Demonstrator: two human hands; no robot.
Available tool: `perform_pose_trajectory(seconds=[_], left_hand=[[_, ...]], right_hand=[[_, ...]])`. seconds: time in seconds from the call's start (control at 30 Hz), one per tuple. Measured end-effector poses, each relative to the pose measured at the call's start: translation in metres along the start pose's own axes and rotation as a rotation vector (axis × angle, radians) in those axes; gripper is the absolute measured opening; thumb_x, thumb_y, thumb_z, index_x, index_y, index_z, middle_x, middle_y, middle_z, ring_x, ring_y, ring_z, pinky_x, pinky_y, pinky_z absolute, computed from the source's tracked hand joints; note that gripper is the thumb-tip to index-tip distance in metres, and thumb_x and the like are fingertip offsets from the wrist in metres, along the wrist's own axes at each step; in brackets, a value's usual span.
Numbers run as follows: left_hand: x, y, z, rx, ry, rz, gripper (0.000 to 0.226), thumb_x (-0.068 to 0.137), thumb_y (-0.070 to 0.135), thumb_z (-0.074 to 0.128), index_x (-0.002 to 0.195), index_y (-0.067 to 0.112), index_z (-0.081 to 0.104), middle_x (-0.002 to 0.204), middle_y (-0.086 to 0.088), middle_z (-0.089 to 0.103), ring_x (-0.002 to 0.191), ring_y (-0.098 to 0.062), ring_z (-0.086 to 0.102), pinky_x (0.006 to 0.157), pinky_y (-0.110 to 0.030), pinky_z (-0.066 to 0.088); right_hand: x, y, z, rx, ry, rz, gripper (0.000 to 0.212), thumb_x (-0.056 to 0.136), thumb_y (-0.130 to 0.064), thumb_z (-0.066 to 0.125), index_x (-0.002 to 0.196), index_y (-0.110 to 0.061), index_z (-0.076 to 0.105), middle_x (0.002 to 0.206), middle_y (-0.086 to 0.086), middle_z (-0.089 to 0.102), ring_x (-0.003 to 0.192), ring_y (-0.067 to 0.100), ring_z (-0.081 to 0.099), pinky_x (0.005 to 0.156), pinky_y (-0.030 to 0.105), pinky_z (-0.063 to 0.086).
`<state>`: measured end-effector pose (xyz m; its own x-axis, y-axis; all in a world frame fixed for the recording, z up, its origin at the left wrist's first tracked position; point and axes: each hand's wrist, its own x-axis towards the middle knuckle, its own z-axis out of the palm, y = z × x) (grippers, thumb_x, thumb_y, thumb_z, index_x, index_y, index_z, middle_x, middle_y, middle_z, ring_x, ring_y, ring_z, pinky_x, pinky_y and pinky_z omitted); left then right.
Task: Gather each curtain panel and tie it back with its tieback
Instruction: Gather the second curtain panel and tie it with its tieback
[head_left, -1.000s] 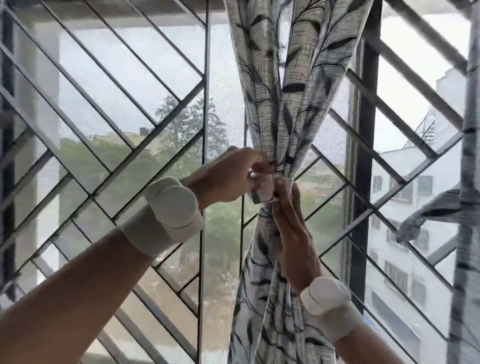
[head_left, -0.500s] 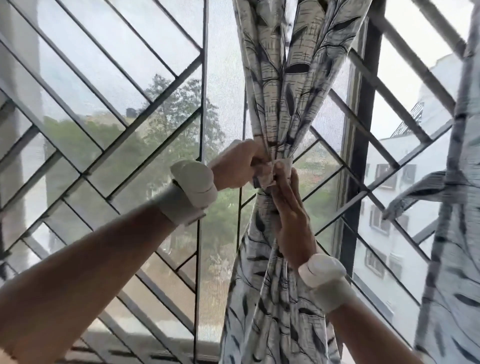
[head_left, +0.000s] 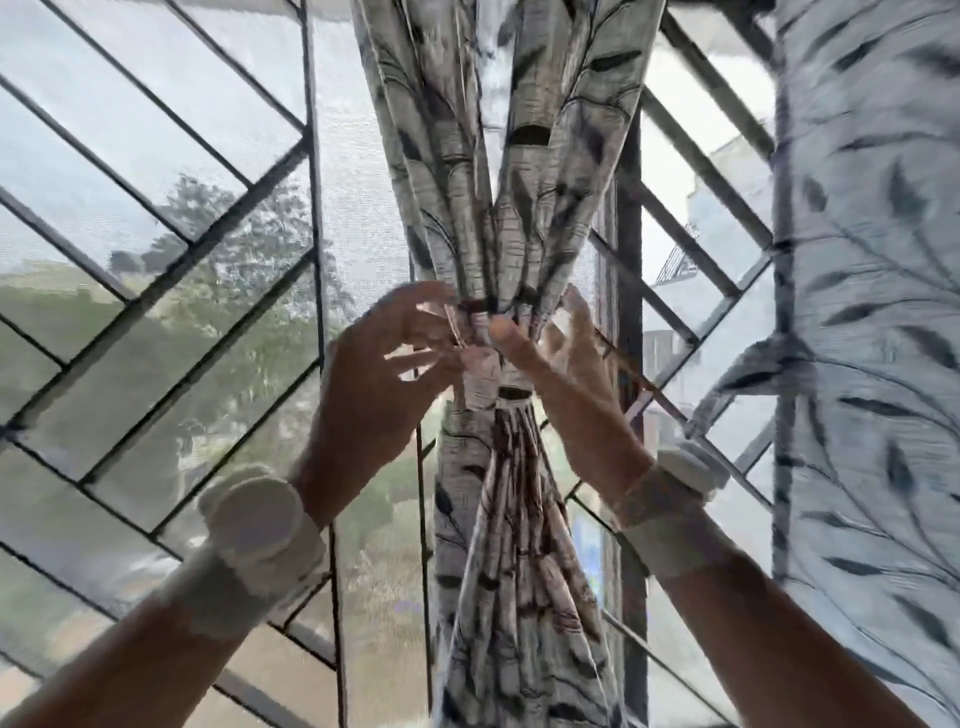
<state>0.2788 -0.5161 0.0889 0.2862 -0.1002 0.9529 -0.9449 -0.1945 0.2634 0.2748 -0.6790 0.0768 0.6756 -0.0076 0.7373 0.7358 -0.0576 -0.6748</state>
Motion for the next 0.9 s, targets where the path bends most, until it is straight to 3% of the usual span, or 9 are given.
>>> perform_pose_trajectory(seconds=[0.07,0.17,0.3,0.4,0.53,0.57,0.67,0.77,0.9], left_hand=[[0.001,-0.006,-0.001,-0.127,0.047,-0.089,0.029,0.073,0.023,0.079,0.096,0.029,0.063,0.082,0.009,0.07,0.079,-0.008,0.067,0.072,-0.022,0.052],[0.001,-0.015,0.002,-0.314,0.018,-0.192,0.023,0.08,0.013,0.069,0.093,0.03,0.064,0.08,0.007,0.073,0.079,-0.011,0.069,0.075,-0.031,0.054],[0.003,-0.021,0.007,-0.298,-0.009,-0.212,0.032,0.083,-0.002,0.061,0.09,0.028,0.067,0.077,0.011,0.073,0.074,-0.005,0.067,0.068,-0.023,0.052],[0.002,-0.027,0.01,-0.538,-0.028,-0.335,0.02,0.083,0.007,0.059,0.088,0.022,0.072,0.083,0.003,0.075,0.079,-0.012,0.07,0.071,-0.025,0.054],[0.001,-0.036,0.02,-0.502,0.28,-0.301,0.01,0.082,0.023,0.067,0.092,0.026,0.067,0.079,0.013,0.071,0.076,-0.002,0.066,0.074,-0.021,0.05],[0.001,-0.038,0.026,-0.44,0.279,-0.319,0.026,0.076,0.029,0.071,0.101,0.027,0.064,0.085,0.017,0.069,0.08,0.003,0.064,0.079,-0.023,0.048],[0.002,-0.029,0.058,-0.568,-0.169,-0.52,0.07,0.07,0.042,0.07,0.128,0.007,0.052,0.104,0.004,0.067,0.076,0.007,0.067,0.11,-0.043,0.023],[0.013,-0.016,0.098,-0.677,-0.328,-0.634,0.058,0.071,0.048,0.07,0.115,0.009,0.062,0.1,-0.01,0.072,0.081,-0.019,0.072,0.077,-0.034,0.058],[0.025,0.009,0.194,-0.641,-0.163,-0.634,0.03,0.076,0.036,0.059,0.089,0.011,0.068,0.075,-0.004,0.074,0.061,-0.016,0.069,0.058,-0.025,0.057]], right_hand=[[0.003,-0.001,0.006,-0.025,-0.105,0.037,0.11,0.077,-0.049,0.071,0.151,-0.021,-0.006,0.158,0.004,0.023,0.14,0.008,0.025,0.106,0.021,0.014],[0.005,0.001,0.013,-0.005,-0.172,0.007,0.075,0.078,-0.038,0.072,0.136,-0.015,0.03,0.123,-0.01,0.061,0.106,-0.01,0.059,0.086,0.001,0.04],[0.007,0.002,0.021,-0.046,-0.086,-0.051,0.058,0.08,-0.02,0.077,0.127,-0.013,0.045,0.11,-0.002,0.068,0.096,0.003,0.067,0.075,0.011,0.051],[0.007,0.004,0.027,-0.209,0.041,-0.088,0.028,0.087,-0.017,0.068,0.112,-0.012,0.056,0.094,-0.002,0.071,0.08,0.006,0.068,0.065,0.016,0.051],[0.004,0.006,0.01,-0.322,0.053,-0.152,0.009,0.092,-0.005,0.051,0.098,-0.007,0.057,0.076,-0.002,0.063,0.054,-0.002,0.053,0.049,0.016,0.042],[0.001,0.003,0.002,-0.32,0.033,-0.152,0.009,0.093,-0.003,0.05,0.097,-0.006,0.057,0.074,-0.003,0.061,0.052,-0.001,0.049,0.047,0.013,0.04],[-0.005,-0.006,-0.024,-0.324,-0.018,-0.199,0.011,0.093,-0.003,0.05,0.091,-0.009,0.058,0.07,-0.007,0.058,0.053,-0.003,0.049,0.046,0.008,0.037],[-0.008,-0.011,-0.06,-0.312,-0.036,-0.206,0.014,0.096,-0.01,0.051,0.085,-0.019,0.054,0.075,-0.012,0.056,0.059,-0.006,0.05,0.053,0.01,0.039],[-0.003,-0.011,-0.151,-0.331,-0.014,-0.177,0.013,0.095,-0.011,0.054,0.083,-0.015,0.056,0.064,-0.012,0.048,0.05,0.0,0.044,0.048,0.012,0.034]])
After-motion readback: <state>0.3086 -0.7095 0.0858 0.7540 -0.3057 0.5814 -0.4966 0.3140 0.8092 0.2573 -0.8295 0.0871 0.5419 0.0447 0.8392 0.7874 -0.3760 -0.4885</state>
